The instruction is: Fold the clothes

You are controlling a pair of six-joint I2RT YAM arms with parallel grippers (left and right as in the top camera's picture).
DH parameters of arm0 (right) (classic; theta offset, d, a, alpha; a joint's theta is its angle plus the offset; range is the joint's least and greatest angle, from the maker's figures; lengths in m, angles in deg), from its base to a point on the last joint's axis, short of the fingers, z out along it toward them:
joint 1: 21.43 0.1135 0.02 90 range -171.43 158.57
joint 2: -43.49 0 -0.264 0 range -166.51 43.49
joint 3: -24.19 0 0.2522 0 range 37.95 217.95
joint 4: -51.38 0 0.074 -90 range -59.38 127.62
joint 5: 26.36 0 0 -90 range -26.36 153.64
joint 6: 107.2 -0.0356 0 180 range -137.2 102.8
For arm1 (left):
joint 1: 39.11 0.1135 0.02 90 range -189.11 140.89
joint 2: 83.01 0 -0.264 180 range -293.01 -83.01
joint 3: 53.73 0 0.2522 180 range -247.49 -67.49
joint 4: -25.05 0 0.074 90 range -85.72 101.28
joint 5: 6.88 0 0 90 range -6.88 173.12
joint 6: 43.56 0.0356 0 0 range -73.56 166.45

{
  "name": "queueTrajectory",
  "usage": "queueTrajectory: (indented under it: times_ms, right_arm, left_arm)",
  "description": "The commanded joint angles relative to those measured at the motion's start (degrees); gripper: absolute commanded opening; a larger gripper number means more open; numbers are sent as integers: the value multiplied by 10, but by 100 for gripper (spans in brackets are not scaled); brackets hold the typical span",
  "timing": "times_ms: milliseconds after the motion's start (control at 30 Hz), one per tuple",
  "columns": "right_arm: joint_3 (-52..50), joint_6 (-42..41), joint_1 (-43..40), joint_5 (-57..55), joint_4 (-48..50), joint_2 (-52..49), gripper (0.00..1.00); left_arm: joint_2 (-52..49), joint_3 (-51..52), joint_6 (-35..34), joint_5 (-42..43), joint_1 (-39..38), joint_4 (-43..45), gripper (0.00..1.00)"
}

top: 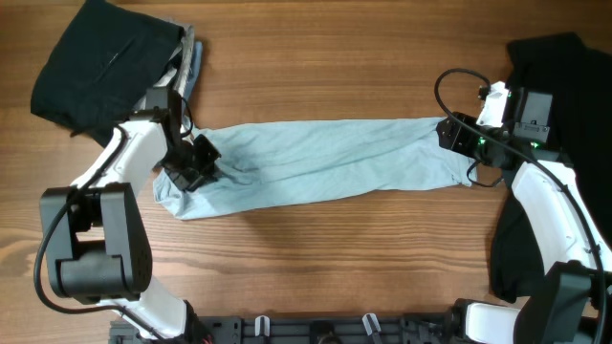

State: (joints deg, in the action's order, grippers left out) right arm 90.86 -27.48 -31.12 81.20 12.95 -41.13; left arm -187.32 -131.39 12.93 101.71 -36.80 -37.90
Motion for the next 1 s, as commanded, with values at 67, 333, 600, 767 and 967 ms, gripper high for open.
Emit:
queueTrajectory:
  times_ms: [67,333,600,767,967]
  right_arm:
    - [-1,-4,-1,-1,0,2,65]
    - [-1,-4,-1,-1,2,2,66]
    - [-1,-4,-1,-1,4,2,67]
    - [-1,-3,-1,-2,4,2,68]
    - [-1,-4,-1,-2,4,2,68]
  left_arm:
    - [5,-8,-4,27,-2,-6,4]
    - [37,-80,16,37,-26,-46,4]
    - [37,-80,16,-33,-87,-28,4]
    - [37,-80,16,-41,-86,29,4]
    - [37,-80,18,-44,-92,73,4]
